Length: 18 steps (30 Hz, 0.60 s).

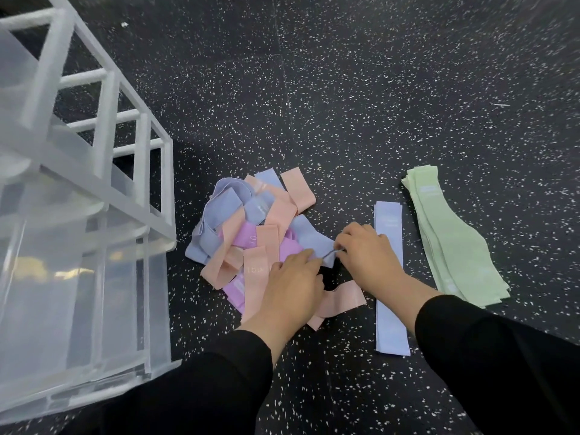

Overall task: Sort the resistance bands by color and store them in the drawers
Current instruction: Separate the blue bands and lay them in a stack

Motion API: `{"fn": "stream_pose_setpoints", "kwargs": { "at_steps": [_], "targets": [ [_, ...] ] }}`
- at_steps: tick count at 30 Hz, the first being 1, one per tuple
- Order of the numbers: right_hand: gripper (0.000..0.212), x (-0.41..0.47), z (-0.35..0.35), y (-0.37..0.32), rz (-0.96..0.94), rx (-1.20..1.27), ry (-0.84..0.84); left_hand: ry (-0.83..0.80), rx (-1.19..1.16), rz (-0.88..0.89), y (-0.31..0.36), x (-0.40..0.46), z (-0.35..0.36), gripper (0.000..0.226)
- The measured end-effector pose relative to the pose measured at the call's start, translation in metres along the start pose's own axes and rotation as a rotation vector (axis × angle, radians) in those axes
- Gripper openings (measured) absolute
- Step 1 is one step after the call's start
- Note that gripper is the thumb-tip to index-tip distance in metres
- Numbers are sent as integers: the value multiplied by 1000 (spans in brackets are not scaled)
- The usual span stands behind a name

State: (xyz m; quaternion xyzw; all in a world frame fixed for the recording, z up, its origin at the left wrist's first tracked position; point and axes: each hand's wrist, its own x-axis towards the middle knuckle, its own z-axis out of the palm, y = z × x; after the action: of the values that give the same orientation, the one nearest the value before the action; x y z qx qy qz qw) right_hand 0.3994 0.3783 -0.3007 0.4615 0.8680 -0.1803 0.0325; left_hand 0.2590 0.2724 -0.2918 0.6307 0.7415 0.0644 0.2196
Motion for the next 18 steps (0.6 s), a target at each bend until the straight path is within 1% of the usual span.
{"fn": "stream_pose_setpoints", "kwargs": {
  "at_steps": [3, 5, 7, 8, 10, 13, 14, 16, 18],
  "targets": [
    [10, -2, -19, -8, -76, 227, 86, 178, -154, -58, 6, -2, -12, 31],
    [11, -3, -37, -15, -132, 344, 128, 276, -208, -65, 9, -3, -21, 40],
    [14, -2, -57, -25, -152, 396, 166, 340, -251, -75, 12, -1, -34, 48],
    [15, -2, -68, -31, -151, 406, 182, 372, -276, -88, 13, -1, -43, 49],
    [14, 0, -88, -41, -172, 435, 228, 440, -335, -105, 14, 1, -62, 43],
    [9, -1, -116, -57, -273, 436, 345, 521, -484, -155, 18, -2, -95, 23],
    [9, -1, -124, -61, -279, 467, 366, 543, -549, -173, 21, -5, -108, 17],
    [8, -6, -145, -73, -228, 622, 362, 534, -745, -168, 30, -13, -137, 12],
    [7, -13, -166, -87, -200, 802, 330, 481, -906, -98, 39, -22, -164, 9]
  ]
}}
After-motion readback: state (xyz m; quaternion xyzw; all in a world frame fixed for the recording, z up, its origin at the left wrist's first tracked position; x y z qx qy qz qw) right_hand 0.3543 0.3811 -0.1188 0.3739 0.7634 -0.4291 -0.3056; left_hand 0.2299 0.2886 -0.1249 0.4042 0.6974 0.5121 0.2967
